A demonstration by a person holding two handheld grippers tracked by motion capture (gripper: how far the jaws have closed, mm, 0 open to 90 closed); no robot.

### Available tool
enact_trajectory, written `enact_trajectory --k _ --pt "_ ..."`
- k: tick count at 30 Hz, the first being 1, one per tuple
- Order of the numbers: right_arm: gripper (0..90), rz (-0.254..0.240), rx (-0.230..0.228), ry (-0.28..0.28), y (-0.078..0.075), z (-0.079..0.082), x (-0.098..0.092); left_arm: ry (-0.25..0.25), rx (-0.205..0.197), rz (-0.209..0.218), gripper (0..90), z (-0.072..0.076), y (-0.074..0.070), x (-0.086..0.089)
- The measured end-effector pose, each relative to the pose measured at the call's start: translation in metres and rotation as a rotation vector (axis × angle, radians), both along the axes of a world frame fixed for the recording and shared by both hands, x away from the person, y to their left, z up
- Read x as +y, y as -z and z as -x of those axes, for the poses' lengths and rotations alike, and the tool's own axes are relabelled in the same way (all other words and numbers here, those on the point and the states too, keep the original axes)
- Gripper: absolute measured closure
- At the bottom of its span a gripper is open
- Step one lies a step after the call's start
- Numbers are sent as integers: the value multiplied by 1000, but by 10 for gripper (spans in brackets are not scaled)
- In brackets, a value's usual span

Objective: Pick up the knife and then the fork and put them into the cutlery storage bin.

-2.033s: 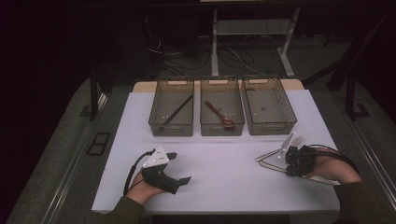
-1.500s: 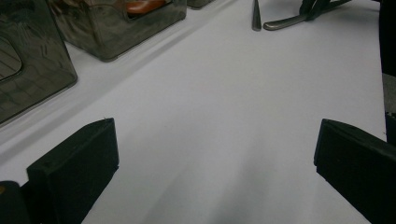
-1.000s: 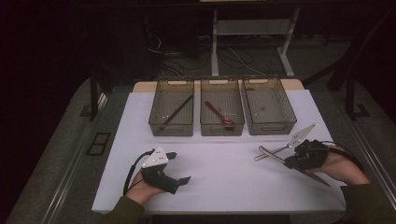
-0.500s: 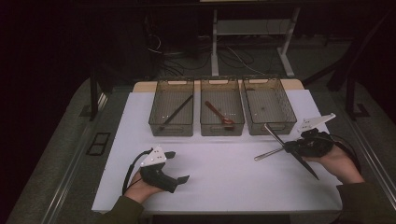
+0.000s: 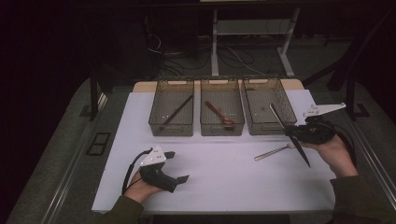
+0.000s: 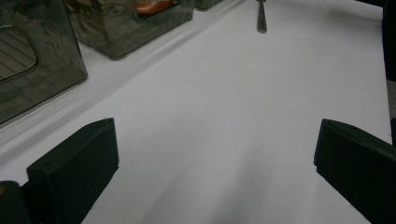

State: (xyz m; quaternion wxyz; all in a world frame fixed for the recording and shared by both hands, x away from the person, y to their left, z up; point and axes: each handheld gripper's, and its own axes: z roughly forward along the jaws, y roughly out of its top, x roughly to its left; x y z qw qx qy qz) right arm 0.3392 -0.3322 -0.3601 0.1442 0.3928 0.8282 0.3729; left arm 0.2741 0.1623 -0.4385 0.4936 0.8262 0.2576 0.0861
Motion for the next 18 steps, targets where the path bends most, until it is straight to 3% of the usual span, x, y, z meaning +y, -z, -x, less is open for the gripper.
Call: enact_trajectory --k 14,18 --pt "786 -78 -74 66 -20 -27 5 -14 -1 10 0 0 -2 1" --pt "786 -80 -91 85 -28 -39 7 -9 4 11 0 0 -2 1"
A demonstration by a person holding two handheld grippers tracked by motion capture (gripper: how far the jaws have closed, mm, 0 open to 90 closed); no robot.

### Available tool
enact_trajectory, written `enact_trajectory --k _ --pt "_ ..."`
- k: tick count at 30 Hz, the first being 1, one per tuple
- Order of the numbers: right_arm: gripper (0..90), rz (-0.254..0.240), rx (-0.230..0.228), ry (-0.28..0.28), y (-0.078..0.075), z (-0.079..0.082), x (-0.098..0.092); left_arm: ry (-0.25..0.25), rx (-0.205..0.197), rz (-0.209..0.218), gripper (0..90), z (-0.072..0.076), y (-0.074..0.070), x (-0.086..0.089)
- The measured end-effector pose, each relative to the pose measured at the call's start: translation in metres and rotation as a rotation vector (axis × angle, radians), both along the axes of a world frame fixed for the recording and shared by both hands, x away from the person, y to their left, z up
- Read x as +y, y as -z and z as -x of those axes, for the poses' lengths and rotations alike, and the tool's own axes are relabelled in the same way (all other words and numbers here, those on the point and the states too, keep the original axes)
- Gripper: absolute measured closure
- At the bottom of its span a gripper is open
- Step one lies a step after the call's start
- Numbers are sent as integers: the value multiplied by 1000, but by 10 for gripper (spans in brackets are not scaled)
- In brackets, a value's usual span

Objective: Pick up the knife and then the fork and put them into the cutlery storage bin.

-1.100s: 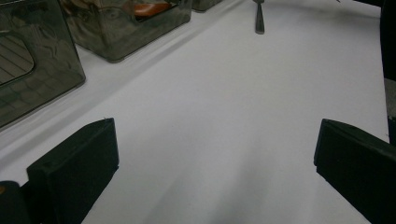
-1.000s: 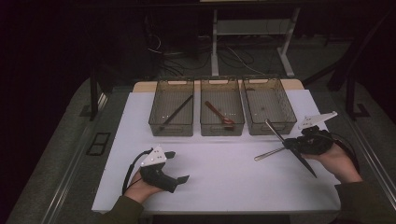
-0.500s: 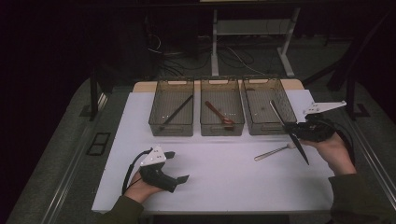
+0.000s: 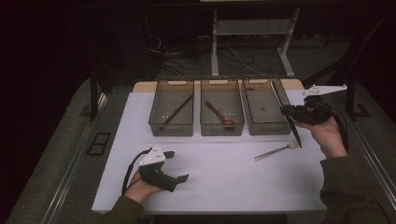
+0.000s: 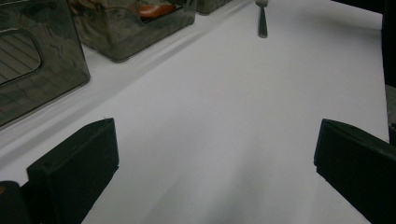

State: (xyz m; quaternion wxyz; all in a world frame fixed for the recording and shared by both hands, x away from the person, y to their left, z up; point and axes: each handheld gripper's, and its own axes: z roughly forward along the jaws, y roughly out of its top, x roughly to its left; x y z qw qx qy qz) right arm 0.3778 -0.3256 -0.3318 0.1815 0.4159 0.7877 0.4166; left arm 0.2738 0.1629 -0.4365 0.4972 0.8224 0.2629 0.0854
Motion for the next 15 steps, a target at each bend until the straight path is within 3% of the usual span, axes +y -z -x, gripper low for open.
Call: enact_trajectory --k 15 --pt "786 37 -39 82 -18 -54 10 11 1 1 0 0 0 -1"
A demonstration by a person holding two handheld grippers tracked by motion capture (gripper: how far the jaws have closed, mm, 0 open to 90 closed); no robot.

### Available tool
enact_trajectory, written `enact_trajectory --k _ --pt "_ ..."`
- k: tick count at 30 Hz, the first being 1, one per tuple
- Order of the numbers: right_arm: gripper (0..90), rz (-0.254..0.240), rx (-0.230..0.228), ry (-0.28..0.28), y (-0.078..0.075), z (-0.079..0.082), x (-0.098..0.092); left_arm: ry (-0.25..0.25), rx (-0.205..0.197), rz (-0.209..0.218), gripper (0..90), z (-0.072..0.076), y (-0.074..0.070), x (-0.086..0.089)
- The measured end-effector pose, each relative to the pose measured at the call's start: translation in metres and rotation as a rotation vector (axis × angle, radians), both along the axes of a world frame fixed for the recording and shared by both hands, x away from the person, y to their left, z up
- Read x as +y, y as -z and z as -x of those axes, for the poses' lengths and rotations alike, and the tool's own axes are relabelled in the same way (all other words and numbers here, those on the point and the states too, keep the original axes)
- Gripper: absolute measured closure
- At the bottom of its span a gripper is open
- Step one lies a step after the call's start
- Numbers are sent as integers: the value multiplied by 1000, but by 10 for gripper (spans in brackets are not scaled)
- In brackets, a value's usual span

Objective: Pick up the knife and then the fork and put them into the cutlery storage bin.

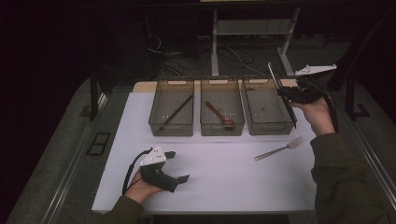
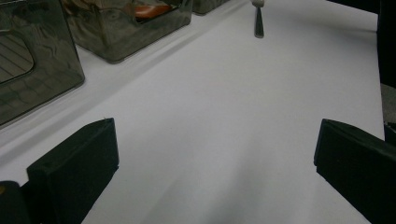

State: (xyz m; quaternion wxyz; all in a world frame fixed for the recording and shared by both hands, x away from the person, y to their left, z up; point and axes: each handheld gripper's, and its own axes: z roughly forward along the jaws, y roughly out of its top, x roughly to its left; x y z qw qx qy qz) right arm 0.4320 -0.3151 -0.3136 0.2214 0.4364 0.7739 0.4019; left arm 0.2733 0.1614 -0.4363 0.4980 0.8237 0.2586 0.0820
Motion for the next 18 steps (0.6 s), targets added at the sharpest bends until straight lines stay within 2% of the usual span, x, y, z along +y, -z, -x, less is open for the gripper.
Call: enact_trajectory --k 5,9,13,18 --pt "786 24 1 8 -1 -20 5 -1 -3 8 0 1 -1 1" --pt "786 21 6 17 1 -33 6 -5 2 14 0 0 -1 1" --pt "785 25 6 22 10 -44 8 0 0 13 0 1 -1 2" --pt "786 36 28 32 24 -51 7 4 0 15 0 0 -2 2"
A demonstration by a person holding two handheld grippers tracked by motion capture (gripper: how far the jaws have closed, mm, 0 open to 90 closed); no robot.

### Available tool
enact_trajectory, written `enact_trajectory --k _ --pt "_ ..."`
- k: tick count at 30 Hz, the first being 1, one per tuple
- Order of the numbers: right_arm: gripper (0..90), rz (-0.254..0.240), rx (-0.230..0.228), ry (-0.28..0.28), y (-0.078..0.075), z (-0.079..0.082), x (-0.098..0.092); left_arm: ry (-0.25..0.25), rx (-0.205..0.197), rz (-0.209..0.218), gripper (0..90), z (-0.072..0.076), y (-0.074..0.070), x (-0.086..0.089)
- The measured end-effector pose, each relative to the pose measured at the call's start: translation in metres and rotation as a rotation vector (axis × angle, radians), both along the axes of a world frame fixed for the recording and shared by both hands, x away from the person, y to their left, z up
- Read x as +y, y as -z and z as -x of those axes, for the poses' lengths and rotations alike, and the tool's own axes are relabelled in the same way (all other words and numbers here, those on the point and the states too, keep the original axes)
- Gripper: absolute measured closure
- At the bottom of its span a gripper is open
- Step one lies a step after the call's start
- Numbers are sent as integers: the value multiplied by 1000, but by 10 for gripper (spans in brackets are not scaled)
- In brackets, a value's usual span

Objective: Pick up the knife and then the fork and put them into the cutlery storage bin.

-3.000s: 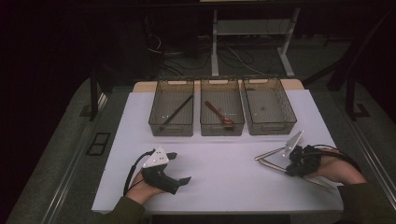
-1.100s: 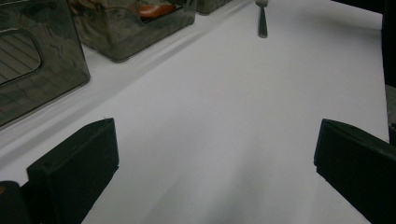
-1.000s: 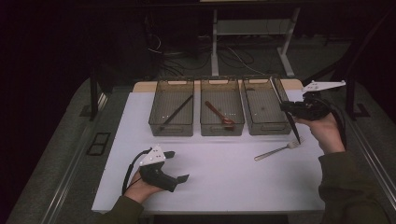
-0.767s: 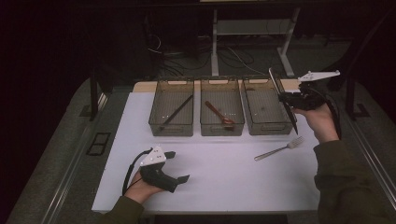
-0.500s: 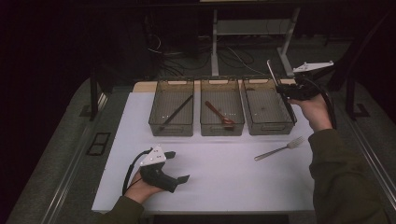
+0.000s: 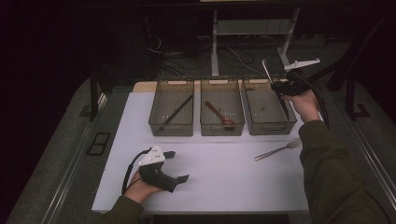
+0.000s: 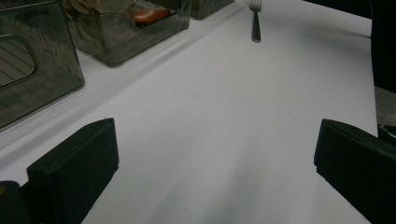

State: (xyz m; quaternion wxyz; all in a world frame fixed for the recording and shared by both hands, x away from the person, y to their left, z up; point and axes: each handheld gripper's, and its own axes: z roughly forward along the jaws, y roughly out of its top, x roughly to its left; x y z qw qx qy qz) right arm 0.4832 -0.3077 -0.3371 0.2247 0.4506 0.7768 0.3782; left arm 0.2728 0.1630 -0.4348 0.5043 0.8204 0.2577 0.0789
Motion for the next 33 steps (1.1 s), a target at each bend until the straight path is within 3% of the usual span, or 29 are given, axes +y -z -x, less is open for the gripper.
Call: enact_trajectory --k 14,22,25,29,33 --pt "785 57 99 -17 42 -3 -3 12 8 2 0 0 2 -3" --pt "783 109 135 -40 50 -7 6 15 9 0 0 0 2 -3" --pt "763 100 152 -47 53 -9 9 15 8 2 0 0 1 -3" --pt "649 14 132 -38 46 -8 7 15 7 2 0 1 1 -3" --pt "552 -31 127 -44 39 -3 4 14 6 1 0 1 1 -3"
